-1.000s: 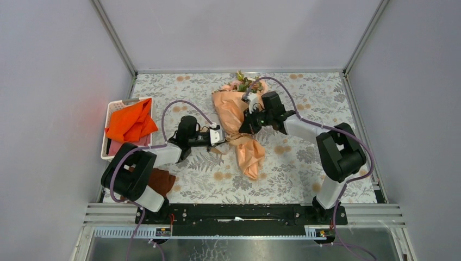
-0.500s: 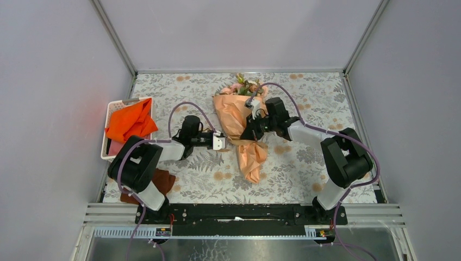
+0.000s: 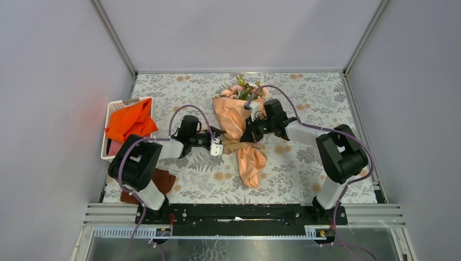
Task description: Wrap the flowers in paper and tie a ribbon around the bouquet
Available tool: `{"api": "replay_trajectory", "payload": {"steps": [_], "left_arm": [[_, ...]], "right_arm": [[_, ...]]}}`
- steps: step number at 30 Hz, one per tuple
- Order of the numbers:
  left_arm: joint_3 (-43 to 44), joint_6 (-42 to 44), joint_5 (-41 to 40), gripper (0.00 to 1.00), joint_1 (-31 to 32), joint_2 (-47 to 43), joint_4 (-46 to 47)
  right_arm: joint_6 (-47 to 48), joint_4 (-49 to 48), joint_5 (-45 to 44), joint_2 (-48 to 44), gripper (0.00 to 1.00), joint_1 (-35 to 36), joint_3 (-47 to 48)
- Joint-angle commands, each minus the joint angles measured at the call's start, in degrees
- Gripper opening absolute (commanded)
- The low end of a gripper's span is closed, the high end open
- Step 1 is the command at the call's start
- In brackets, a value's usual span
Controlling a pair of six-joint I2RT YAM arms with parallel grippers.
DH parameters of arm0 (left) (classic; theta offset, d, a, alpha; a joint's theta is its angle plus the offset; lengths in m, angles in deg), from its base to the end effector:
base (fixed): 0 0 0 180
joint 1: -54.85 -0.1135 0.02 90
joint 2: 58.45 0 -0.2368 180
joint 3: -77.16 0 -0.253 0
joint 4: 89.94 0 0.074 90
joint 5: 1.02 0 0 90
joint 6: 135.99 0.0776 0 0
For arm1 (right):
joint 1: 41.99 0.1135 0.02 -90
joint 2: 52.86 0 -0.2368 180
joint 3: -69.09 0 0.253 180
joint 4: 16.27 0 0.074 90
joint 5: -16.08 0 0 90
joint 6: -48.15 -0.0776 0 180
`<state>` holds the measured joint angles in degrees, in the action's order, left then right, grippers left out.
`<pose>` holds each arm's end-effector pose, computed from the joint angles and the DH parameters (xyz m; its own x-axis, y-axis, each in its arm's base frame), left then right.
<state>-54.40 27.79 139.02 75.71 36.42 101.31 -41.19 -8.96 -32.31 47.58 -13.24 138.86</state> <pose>0.2738 -0.1680 0.0948 0.6313 0.4194 -0.6523 0.7444 -0.0917 0.6615 0.3124 0.2302 0.1361 -0.5301 -0.3006 -0.7929 -0.8247 0.4003 0.3995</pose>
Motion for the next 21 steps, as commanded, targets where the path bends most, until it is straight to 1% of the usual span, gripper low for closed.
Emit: {"api": "replay_trajectory", "payload": {"steps": [1, 3, 9, 10, 11, 12, 13, 14, 15, 17, 19, 21], "left_arm": [[0.42, 6.61, -3.10, 0.62, -2.30, -3.74, -7.55], [0.59, 8.25, -4.98, 0.66, -3.44, -5.33, -11.30], [2.13, 11.83, -8.74, 0.70, -6.00, -10.83, -22.87], [2.95, 12.20, -7.88, 0.71, -6.01, -11.94, -26.40], [4.46, 12.87, -5.59, 0.70, -5.96, -13.75, -30.35], [5.47, 13.10, -2.33, 0.68, -5.66, -15.10, -34.40], [6.28, 11.05, 0.07, 0.61, -4.25, -16.27, -36.78], [6.69, 6.37, -0.29, 0.49, -1.80, -17.36, -37.36], [7.16, 1.49, -1.01, 0.44, 1.37, -17.89, -37.36], [7.48, -7.13, -0.35, 0.41, 5.58, -17.05, -36.09], [7.30, -17.26, -2.26, 0.41, 7.36, -14.05, -29.19], [7.44, -22.90, -6.36, 0.43, 8.49, -10.35, -21.64]], "right_arm": [[-1.78, -2.73, 0.76, 0.28, 0.00, 0.08, 1.78], [-2.26, -3.00, 0.76, 0.36, 0.00, 0.08, 1.79], [-3.49, -4.26, 0.56, 0.76, 0.00, 0.07, 1.35], [-3.73, -4.55, 0.58, 0.80, 0.00, 0.09, 1.19], [-4.01, -5.02, 0.60, 0.88, 0.00, 0.09, 0.98], [-4.27, -5.31, 0.71, 0.89, 0.00, 0.12, 0.91], [-4.42, -5.41, 0.68, 0.89, 0.00, 0.06, 0.90], [-4.54, -5.59, 0.59, 0.82, 0.00, 0.07, 0.90], [-4.59, -5.60, 0.46, 0.76, 0.00, 0.08, 0.82], [-4.68, -5.75, 0.16, 0.72, 0.00, 0.03, 0.70], [-4.75, -5.89, 0.06, 0.70, 0.00, 0.07, 0.72], [-4.79, -5.89, 0.08, 0.85, 0.00, 0.08, 0.74]]}}
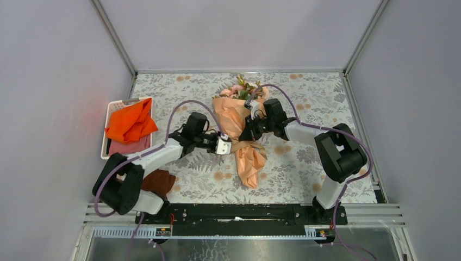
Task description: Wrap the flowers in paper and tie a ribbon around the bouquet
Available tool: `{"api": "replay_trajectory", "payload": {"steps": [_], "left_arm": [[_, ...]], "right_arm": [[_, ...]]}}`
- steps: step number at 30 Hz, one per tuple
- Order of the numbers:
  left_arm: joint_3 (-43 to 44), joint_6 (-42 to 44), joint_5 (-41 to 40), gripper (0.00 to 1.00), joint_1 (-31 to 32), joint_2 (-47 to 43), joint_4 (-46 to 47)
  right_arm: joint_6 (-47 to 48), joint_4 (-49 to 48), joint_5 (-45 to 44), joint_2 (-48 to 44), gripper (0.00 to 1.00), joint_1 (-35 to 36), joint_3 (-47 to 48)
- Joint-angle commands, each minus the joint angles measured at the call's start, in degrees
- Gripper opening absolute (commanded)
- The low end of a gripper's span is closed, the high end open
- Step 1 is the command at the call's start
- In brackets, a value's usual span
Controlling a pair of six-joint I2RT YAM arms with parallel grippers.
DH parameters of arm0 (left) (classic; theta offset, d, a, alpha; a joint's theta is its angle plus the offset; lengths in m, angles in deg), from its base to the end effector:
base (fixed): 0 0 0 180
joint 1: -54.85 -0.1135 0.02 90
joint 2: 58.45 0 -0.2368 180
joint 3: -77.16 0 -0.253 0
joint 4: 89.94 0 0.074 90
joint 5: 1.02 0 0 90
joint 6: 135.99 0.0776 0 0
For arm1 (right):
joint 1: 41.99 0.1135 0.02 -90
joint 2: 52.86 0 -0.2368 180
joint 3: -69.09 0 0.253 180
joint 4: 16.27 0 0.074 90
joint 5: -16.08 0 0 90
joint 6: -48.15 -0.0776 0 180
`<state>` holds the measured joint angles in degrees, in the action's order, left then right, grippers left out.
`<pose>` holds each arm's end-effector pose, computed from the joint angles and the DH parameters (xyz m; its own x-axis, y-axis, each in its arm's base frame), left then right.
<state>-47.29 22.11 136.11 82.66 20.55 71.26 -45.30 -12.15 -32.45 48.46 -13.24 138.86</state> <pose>0.2395 -0.1906 0.1600 0.5179 0.4405 -0.7333 0.8492 -0.1610 0.5030 0.3167 0.2324 0.1363 -0.5604 -0.2560 -0.7877 -0.7998 0.4143 0.4343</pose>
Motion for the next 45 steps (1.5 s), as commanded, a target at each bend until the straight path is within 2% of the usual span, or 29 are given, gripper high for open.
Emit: {"api": "replay_trajectory", "payload": {"steps": [1, 3, 8, 13, 18, 23, 25, 27, 29, 37, 41, 43, 45], "left_arm": [[0.22, -18.46, -4.88, 0.45, 1.62, 7.14, 13.34], [-0.21, -18.85, -6.98, 0.50, 2.31, 9.67, 17.85], [0.46, -17.56, -7.03, 0.50, 3.99, 12.44, 17.25], [0.75, -17.84, -6.59, 0.38, 4.50, 13.04, 16.06], [0.51, -12.65, -3.03, 0.37, 4.79, 11.57, 10.88], [0.97, -11.87, -2.93, 0.36, 5.54, 12.14, 10.53], [1.07, -11.77, -3.33, 0.33, 5.58, 12.60, 10.53], [1.07, -11.53, -3.46, 0.20, 5.58, 12.59, 10.53], [1.29, -11.84, -3.21, 0.15, 5.63, 12.24, 10.53], [0.90, -11.15, -3.22, 0.26, 6.30, 12.08, 9.92], [1.05, -13.74, -7.66, 0.29, 6.64, 14.10, 12.68], [0.75, -12.87, -8.85, 0.24, 6.65, 14.09, 13.82], [0.78, -12.73, -9.47, 0.11, 6.62, 13.91, 14.53]], "right_arm": [[-0.64, -2.82, 0.12, -0.02, 0.00, 0.08, 0.73], [-0.68, -2.96, 0.18, 0.21, 0.00, 0.08, 0.86], [-0.78, -2.93, 0.42, 0.55, 0.00, 0.08, 1.27], [-0.93, -3.13, 0.65, 0.64, 0.00, 0.08, 1.07], [-1.12, -3.07, 0.59, 0.55, 0.00, -0.08, 1.09], [-1.37, -3.20, 0.71, 0.42, 0.00, -0.10, 0.78], [-1.39, -3.23, 0.55, 0.09, 0.00, -0.11, 0.61], [-1.29, -3.16, 0.62, -0.13, 0.00, -0.18, 0.47], [-1.18, -2.91, 0.63, -0.16, 0.00, -0.19, 0.54], [-1.29, -3.15, 0.71, 0.03, 0.00, -0.28, 0.47], [-1.30, -3.16, 0.76, -0.23, 0.00, -0.28, 0.21], [-1.09, -3.05, 0.80, -0.46, 0.00, -0.28, 0.11], [-0.80, -2.64, 0.90, -0.57, 0.00, -0.36, 0.11]]}}
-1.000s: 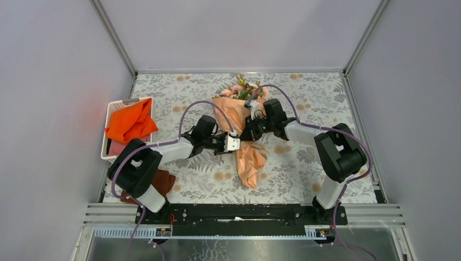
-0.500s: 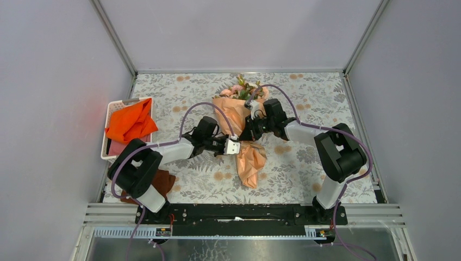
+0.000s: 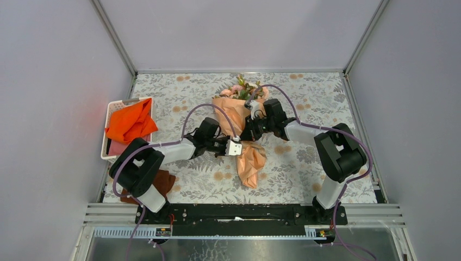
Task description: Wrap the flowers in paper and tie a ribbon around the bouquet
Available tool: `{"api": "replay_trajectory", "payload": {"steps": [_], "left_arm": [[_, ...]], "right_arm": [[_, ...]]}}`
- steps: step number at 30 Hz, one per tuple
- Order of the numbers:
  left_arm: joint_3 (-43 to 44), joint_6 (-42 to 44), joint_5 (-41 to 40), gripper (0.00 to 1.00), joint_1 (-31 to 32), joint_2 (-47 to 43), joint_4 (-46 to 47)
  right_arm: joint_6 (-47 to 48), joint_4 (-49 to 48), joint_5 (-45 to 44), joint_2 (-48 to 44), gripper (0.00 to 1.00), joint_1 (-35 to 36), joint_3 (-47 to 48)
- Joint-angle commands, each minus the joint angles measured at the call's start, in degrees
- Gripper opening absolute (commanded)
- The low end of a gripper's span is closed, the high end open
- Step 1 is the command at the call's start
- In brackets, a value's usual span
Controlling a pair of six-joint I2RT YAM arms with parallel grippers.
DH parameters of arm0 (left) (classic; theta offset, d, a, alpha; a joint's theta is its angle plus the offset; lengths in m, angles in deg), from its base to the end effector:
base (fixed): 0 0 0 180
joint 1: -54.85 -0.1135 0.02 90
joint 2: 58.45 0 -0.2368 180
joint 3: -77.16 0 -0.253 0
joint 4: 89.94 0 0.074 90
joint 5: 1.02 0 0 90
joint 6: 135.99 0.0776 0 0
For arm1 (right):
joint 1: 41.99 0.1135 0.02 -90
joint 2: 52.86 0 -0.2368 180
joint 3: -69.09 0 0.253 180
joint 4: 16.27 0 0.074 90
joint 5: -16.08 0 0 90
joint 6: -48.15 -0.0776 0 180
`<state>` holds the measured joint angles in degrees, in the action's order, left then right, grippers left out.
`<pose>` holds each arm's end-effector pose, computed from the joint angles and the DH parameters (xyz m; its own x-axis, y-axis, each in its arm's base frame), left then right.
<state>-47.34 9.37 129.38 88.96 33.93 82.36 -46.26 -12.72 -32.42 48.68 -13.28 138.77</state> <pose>0.2425 -0.2250 0.1048 0.3355 0.5295 -0.7791 0.9381 -0.1126 0.3274 0.3173 0.2324 0.1354 -0.5708 -0.2470 -0.7831 -0.7919 0.4177 0.4455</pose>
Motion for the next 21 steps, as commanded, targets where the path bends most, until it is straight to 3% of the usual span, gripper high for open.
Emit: {"api": "replay_trajectory", "payload": {"steps": [1, 5, 11, 21], "left_arm": [[0.99, -0.10, -3.19, 0.03, 0.34, 0.40, 3.39], [1.37, -2.00, -5.89, 0.00, 0.35, -1.69, 5.00], [6.15, -20.22, -11.04, 0.00, 0.35, -2.05, 8.19], [6.49, -18.17, -13.02, 0.00, 0.50, 2.12, 6.84]], "right_arm": [[0.37, -1.90, 0.87, -0.81, 0.00, -0.32, 0.20], [0.58, -1.75, 1.34, -1.44, 0.00, -0.34, -0.22], [-0.56, -2.85, 1.69, -2.21, 0.00, -0.34, -1.27], [-2.97, -5.12, -0.55, -3.40, 0.00, -0.41, -2.63]]}}
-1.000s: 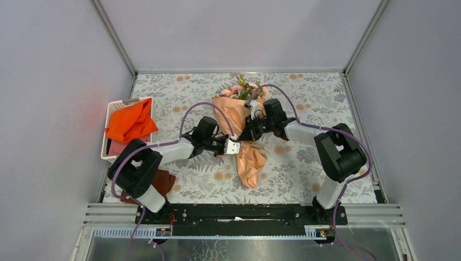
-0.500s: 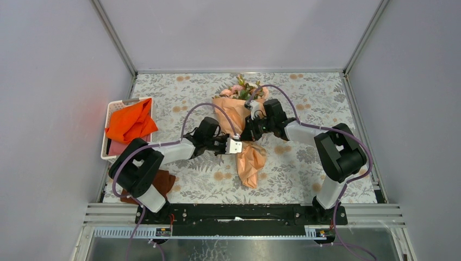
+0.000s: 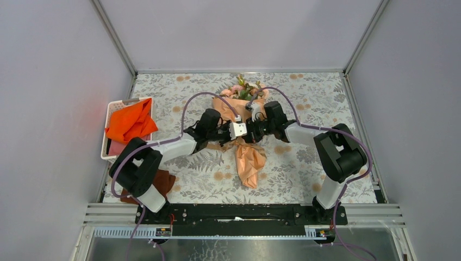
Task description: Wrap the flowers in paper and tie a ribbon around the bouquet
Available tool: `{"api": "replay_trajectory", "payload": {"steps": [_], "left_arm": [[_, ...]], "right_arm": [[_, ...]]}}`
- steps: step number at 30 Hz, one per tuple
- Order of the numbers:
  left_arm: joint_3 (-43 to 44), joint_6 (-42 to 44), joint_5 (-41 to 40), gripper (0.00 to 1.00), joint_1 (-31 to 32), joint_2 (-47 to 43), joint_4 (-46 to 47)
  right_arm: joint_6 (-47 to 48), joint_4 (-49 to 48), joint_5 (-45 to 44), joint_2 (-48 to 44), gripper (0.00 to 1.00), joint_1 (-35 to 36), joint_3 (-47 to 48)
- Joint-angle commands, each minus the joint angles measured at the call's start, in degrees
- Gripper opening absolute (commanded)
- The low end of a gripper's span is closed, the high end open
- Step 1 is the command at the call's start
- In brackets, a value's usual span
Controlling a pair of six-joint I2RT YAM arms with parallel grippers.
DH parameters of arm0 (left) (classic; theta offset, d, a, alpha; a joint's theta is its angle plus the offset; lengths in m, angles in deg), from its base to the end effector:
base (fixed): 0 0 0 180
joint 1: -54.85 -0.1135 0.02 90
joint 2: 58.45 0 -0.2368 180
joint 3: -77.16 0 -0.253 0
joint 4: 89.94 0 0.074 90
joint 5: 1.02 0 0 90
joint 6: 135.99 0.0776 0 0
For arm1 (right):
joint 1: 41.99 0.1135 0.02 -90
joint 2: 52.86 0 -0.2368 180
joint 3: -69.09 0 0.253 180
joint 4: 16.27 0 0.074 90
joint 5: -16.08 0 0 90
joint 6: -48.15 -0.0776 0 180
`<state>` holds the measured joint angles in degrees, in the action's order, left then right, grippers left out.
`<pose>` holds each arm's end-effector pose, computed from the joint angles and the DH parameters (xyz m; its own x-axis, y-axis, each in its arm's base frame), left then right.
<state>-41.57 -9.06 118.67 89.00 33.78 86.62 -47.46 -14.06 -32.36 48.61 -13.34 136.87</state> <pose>0.2787 -0.2355 0.1401 0.1225 0.5476 -0.8277 0.9411 0.2007 0.2721 0.3128 0.2296 0.1278 -0.5933 -0.2408 -0.7681 -0.7761 0.4246 0.4663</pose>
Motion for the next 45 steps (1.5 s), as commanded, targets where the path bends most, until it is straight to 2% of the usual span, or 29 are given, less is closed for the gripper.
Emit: {"api": "replay_trajectory", "payload": {"steps": [1, 5, 12, 25, 29, 33, 38, 45], "left_arm": [[0.44, 1.85, -2.39, 0.00, 0.50, 2.68, 2.75], [0.11, 9.45, -0.96, 0.00, 1.27, 2.94, 0.54], [2.12, 10.87, -2.03, 0.00, 1.62, 5.50, -0.49], [1.68, 17.55, 3.07, 0.00, 3.24, 2.16, -5.77], [2.02, 16.95, 2.74, 0.00, 3.55, 2.31, -5.35], [3.29, 8.98, -2.71, 0.00, 3.40, 4.34, -0.18], [3.87, 6.17, -4.85, 0.00, 3.42, 5.62, 1.18], [4.01, 7.66, -4.79, 0.00, 3.38, 6.83, 0.17]], "right_arm": [[-2.38, -4.35, -1.83, -3.91, 0.00, -0.47, -1.10], [-5.81, -7.18, -2.83, -4.72, 0.00, -0.63, -2.03], [-8.86, -12.26, -1.10, -6.55, 0.00, -0.61, -5.19], [-9.23, -8.23, -11.12, -5.87, 0.00, -0.61, -3.11], [-8.82, -8.43, -10.64, -6.20, 0.00, -0.62, -3.04], [-7.90, -9.74, -6.47, -7.43, 0.00, -0.61, -4.54], [-8.85, -13.38, -1.02, -9.62, 0.00, -0.65, -7.62], [-13.35, -17.66, 2.29, -8.72, 0.00, -1.07, -8.89]]}}
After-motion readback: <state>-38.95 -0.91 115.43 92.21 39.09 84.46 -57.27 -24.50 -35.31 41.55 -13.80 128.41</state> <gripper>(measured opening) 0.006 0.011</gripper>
